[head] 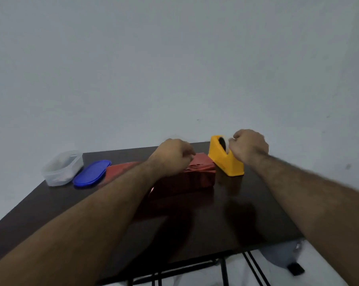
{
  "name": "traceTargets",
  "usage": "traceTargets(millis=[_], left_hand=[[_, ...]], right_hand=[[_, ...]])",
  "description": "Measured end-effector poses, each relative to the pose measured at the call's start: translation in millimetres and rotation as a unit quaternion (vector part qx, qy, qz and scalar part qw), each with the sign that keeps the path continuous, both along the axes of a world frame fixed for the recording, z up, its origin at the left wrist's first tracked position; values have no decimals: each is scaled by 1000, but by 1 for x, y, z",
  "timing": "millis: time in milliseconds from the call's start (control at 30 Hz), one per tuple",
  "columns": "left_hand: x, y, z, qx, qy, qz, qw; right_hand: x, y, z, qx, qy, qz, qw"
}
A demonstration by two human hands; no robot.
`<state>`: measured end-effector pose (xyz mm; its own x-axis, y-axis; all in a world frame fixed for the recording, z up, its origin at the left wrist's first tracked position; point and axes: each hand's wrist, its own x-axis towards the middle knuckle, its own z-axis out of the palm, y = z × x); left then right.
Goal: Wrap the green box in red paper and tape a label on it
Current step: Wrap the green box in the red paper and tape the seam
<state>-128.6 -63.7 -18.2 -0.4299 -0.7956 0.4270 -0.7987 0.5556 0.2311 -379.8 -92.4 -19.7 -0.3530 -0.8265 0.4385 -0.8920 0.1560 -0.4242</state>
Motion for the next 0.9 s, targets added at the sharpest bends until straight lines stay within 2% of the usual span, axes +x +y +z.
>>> traceTargets(millis=[67, 200, 267, 400, 600, 733, 900], left_hand=[[-31, -24, 1, 21, -3, -4, 1000], [-88, -62, 1, 56, -9, -9, 998], [-111, -72, 0, 72, -7, -7, 997], [-146, -91, -8, 86, 5, 37, 996], [-156, -95, -15, 64, 20, 72, 995], [-157, -90, -16, 58, 14, 82, 995], [-155, -82, -18, 67, 24, 81, 994]], right_hand=[[-22, -13, 8, 67, -107, -18, 992], [-34, -33, 18, 152, -253, 40, 955], [-34, -41, 21, 196, -278, 56, 939], [-41, -47, 32, 304, -261, 23, 916], [-50, -39, 37, 272, -412, 28, 869], [-50, -20, 25, 269, -442, 26, 855], [-52, -1, -6, 207, -493, 21, 845]])
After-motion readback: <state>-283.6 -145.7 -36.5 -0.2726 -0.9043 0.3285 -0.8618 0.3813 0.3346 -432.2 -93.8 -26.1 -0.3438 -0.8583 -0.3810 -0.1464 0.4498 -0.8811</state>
